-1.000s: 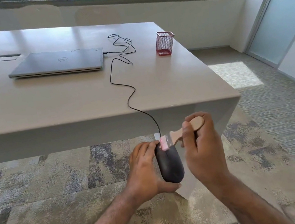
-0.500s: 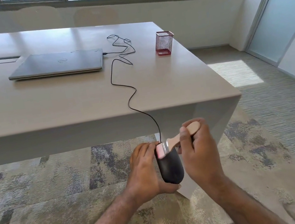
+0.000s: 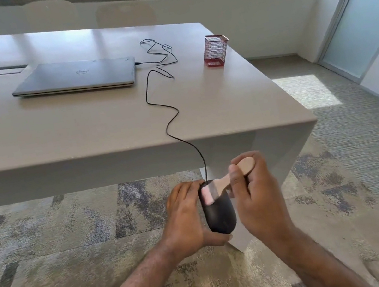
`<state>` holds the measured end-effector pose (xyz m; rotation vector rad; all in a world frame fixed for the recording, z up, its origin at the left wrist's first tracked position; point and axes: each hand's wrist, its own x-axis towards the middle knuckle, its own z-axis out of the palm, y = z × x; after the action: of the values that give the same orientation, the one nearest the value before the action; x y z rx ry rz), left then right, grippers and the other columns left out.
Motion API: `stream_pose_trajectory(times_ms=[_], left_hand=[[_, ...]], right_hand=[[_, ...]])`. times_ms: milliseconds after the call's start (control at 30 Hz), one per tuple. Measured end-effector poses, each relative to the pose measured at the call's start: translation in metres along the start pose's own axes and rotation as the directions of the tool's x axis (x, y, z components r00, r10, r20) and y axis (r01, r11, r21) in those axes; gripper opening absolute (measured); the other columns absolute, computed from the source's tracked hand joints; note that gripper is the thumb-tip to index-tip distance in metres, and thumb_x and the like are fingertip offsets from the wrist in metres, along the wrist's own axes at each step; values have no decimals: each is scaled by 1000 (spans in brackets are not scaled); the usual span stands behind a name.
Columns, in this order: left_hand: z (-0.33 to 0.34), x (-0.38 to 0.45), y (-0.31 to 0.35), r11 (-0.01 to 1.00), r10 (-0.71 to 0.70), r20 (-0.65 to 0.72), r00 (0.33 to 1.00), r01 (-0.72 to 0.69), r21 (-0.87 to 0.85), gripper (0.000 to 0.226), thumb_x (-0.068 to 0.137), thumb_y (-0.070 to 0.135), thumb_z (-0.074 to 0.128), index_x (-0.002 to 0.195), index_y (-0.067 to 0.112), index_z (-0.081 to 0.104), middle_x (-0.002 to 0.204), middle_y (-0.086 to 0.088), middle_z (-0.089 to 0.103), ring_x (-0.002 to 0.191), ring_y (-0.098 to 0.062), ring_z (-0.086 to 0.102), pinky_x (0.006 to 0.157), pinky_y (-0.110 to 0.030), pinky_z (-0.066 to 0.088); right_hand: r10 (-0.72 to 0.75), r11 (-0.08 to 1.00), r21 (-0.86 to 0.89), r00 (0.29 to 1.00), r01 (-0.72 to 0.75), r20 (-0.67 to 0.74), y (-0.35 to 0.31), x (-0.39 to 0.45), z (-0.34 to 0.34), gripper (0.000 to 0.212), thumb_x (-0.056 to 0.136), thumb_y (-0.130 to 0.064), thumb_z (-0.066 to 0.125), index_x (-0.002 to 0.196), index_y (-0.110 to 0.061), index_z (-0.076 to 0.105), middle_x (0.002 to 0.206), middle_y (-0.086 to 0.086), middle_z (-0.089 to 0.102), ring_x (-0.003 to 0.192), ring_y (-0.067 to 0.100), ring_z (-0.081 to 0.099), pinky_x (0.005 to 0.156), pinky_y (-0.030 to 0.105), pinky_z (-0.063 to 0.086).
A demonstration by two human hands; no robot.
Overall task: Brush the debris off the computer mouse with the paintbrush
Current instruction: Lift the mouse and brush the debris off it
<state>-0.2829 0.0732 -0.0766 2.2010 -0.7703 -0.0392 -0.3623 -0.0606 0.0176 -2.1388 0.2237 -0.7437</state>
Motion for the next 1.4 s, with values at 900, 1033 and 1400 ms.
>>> stream_pose_trajectory(times_ms=[900, 1033, 1400], left_hand=[[-5, 7, -19, 997, -68, -16, 998, 68, -20, 124, 32, 68, 80, 142, 28, 40, 127, 21, 38, 128, -6, 28, 106, -26, 22], [-5, 6, -21, 998, -57, -34, 998, 57, -17, 121, 32, 70, 81, 140, 31, 41, 125, 23, 37, 126, -5, 29, 103, -26, 25], [-5, 7, -23, 997, -78, 8, 997, 78, -6, 126, 34, 70, 81, 144, 26, 40, 133, 14, 40, 130, -9, 30, 111, -33, 28]], right_hand=[[-104, 993, 69, 993, 100, 63, 1, -12, -4, 5, 99, -34, 48, 101, -30, 48, 71, -5, 62, 60, 10, 64, 46, 22, 48], [-120, 991, -57, 990, 125, 73, 12, 2, -17, 6, 98, -30, 51, 103, -28, 52, 68, -3, 62, 56, 13, 58, 47, 29, 44], [-133, 991, 73, 884, 112, 447, 12, -5, -32, 7, 100, -29, 57, 94, -30, 60, 78, -3, 64, 71, 20, 61, 64, 37, 50]])
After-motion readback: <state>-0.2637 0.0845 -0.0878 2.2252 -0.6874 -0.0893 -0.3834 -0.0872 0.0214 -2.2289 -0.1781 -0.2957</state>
